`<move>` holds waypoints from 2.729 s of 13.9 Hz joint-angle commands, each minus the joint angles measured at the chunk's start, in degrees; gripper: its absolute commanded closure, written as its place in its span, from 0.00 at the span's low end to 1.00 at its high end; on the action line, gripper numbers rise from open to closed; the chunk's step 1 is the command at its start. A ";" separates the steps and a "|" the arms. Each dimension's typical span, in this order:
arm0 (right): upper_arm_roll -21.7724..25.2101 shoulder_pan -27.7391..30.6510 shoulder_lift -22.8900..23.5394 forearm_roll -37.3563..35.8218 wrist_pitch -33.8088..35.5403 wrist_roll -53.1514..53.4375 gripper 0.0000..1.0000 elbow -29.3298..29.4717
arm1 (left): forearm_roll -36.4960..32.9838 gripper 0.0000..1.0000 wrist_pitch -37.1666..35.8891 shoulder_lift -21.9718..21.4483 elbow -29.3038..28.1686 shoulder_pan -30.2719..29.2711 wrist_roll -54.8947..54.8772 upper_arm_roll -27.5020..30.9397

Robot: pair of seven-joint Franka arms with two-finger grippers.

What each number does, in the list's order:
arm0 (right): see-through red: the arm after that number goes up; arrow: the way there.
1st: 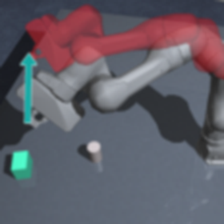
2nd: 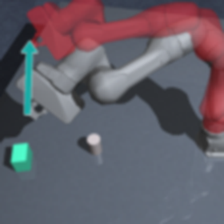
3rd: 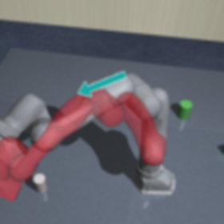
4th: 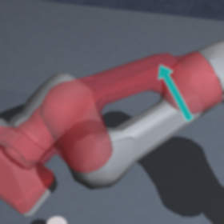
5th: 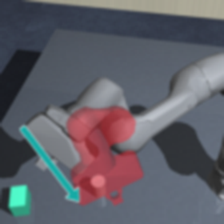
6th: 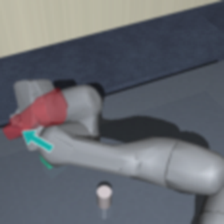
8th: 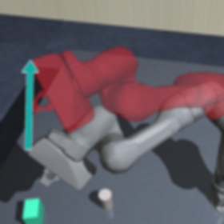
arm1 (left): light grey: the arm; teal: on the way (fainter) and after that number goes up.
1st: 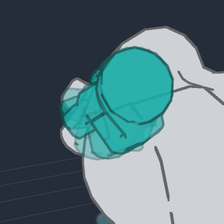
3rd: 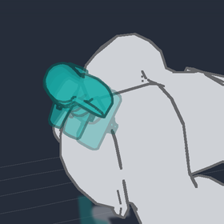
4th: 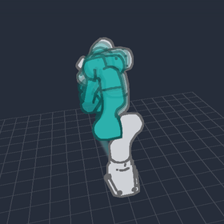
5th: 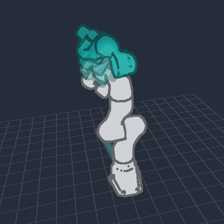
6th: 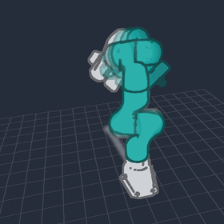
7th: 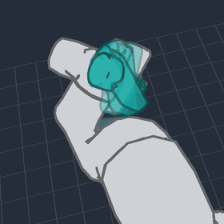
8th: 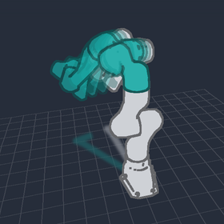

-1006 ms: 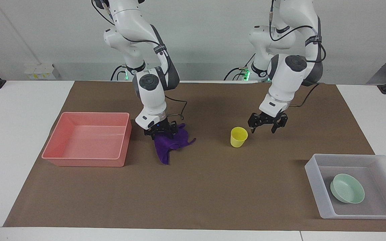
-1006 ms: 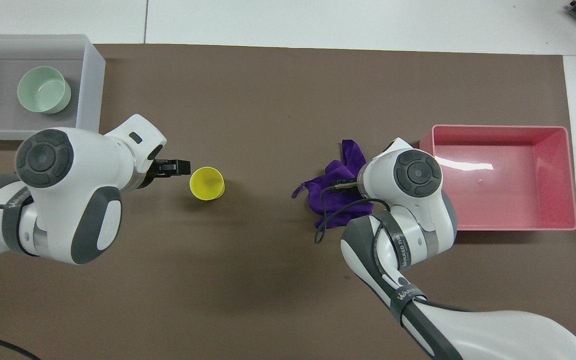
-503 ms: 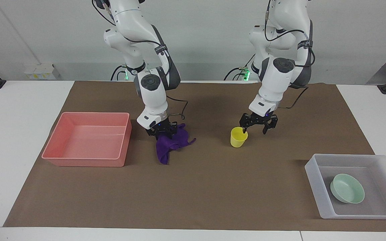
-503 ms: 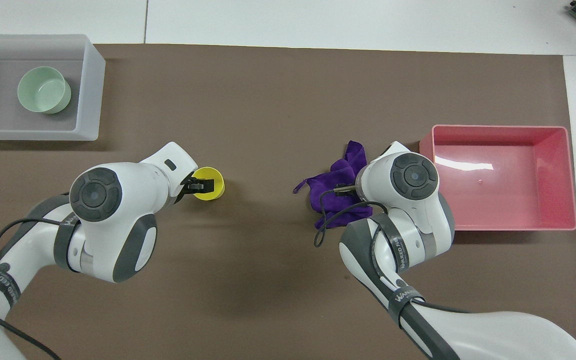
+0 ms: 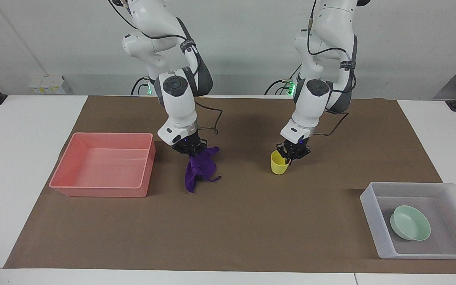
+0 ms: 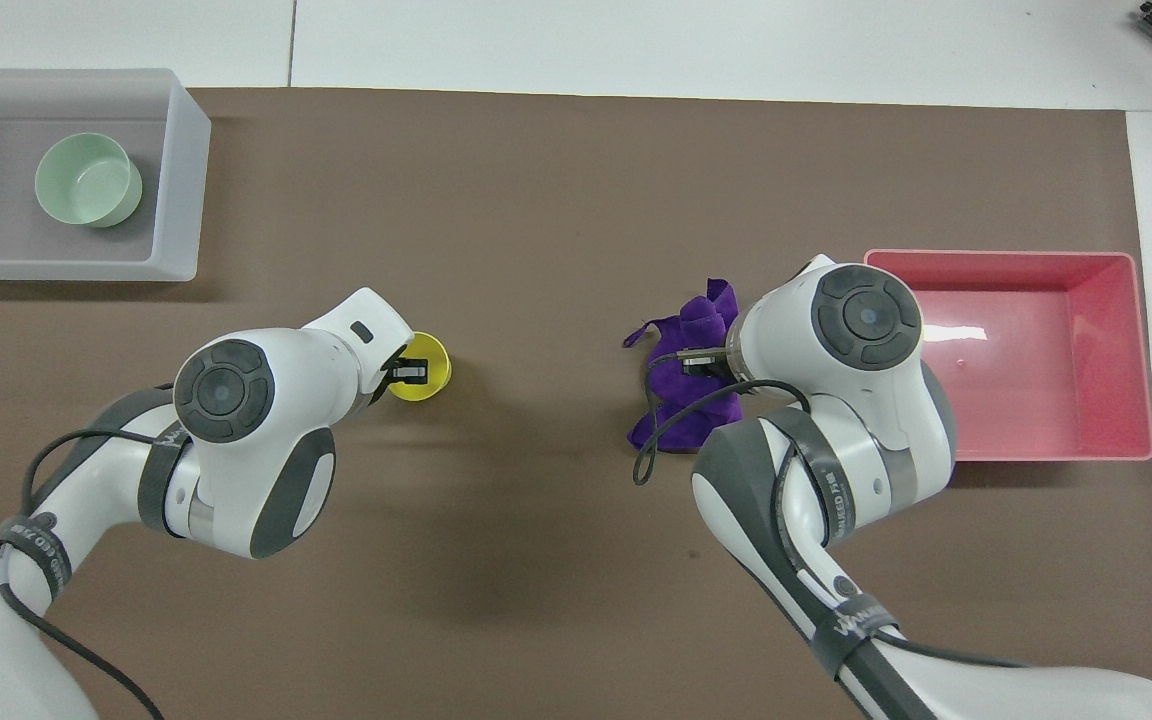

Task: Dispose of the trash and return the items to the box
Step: 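Grasp the yellow cup with the left gripper while the right gripper grasps the cloth, then carry the cup into the bin while the right gripper carries the cloth to the tray, then release the cup in the bin while the right gripper presses the cloth down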

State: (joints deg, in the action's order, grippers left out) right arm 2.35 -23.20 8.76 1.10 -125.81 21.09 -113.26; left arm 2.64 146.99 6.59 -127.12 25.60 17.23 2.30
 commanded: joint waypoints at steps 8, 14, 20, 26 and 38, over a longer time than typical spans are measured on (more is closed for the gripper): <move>0.64 3.50 -5.50 -0.30 22.70 4.32 1.00 17.35 | 0.26 1.00 -10.65 -0.45 17.40 -18.63 -8.06 0.16; 0.55 13.94 -7.00 -2.94 23.85 -8.31 1.00 19.39 | 0.17 1.00 -12.60 8.69 31.21 -29.45 -14.94 -0.02; 0.47 26.26 -9.53 -2.68 17.90 -29.76 1.00 11.69 | 0.34 1.00 -12.51 23.28 45.46 -34.74 -15.38 -0.19; 0.47 26.01 -12.97 -2.76 10.07 -36.55 1.00 -3.00 | 0.43 1.00 -11.99 28.57 47.50 -36.32 -15.64 -0.63; 0.55 30.22 -5.78 -4.44 -5.40 -37.26 1.00 -11.72 | 0.96 0.00 -13.56 23.93 43.81 -34.74 -17.30 -0.63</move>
State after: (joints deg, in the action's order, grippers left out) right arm 3.31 5.20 1.89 -2.23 -128.87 -15.19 -123.94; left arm 2.64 136.01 34.14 -81.93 -9.98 2.12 1.47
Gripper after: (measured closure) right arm 0.952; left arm 0.339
